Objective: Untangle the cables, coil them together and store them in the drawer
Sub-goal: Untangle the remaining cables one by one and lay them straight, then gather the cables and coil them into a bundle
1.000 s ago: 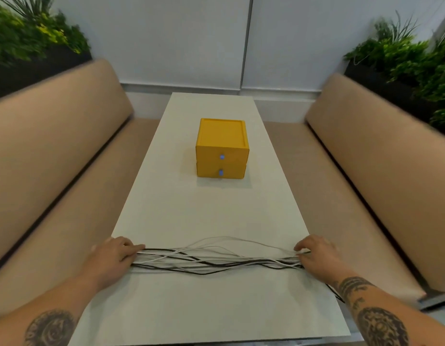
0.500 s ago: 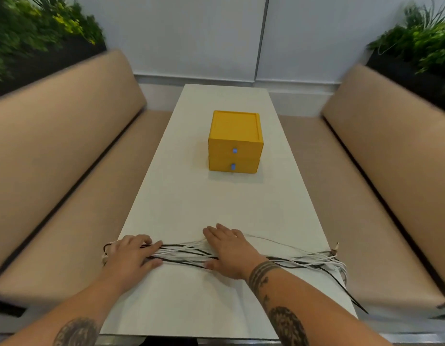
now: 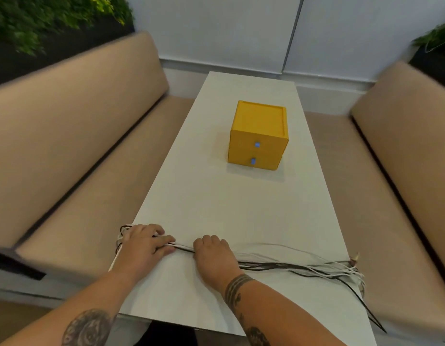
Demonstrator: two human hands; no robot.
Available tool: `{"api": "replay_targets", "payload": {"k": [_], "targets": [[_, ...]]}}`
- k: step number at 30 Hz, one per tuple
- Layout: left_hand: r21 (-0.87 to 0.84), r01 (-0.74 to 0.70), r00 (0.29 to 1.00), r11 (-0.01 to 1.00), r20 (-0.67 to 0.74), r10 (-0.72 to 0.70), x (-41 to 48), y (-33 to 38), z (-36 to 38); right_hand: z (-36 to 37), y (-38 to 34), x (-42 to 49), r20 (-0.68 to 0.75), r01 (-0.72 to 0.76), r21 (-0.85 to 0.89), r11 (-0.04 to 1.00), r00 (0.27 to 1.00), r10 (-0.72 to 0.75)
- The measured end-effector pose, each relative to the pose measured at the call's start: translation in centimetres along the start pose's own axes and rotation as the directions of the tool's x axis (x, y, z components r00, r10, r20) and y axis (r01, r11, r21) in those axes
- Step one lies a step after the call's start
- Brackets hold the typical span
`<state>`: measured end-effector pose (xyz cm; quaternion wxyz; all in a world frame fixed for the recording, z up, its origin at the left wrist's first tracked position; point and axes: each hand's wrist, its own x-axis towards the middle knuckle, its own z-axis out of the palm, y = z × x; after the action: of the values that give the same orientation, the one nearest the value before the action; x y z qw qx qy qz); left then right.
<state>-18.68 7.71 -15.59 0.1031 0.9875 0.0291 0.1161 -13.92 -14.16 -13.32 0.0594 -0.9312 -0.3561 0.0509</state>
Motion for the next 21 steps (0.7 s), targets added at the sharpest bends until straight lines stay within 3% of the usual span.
{"api": "replay_targets", "payload": {"k": [3,9,11,14,16,21], "targets": [[-0.001,-0.009,1.000,1.000,0.015,0.009,-0.4,0.0,0.0,0.1,-0.9,0.1,-0.071,-0.018,0.003,1.000,0.997,0.019],[-0.047,0.011,1.000,0.999,0.005,-0.011,-1.0,0.0,-0.3,0.3,-1.4,0.4,-0.035,-0.076,-0.051,0.996,0.997,0.074],[-0.048,0.009,1.000,0.999,-0.011,-0.010,-1.1,0.0,-0.3,-0.7,-1.5,0.3,0.011,-0.086,-0.079,0.993,0.996,0.087],[-0.032,-0.003,1.000,0.999,-0.017,0.003,-1.1,0.1,0.0,-1.1,-1.1,0.1,0.092,0.008,-0.035,0.999,0.996,-0.004],[0.002,-0.025,1.000,1.000,-0.001,0.025,-1.1,0.2,0.3,-0.9,-1.0,0.1,0.174,-0.033,-0.020,0.999,0.984,0.036],[0.048,-0.094,0.995,0.994,0.013,0.094,0.0,0.3,0.9,-1.6,-0.8,0.9,0.221,-0.078,0.047,0.996,0.973,0.066]]}}
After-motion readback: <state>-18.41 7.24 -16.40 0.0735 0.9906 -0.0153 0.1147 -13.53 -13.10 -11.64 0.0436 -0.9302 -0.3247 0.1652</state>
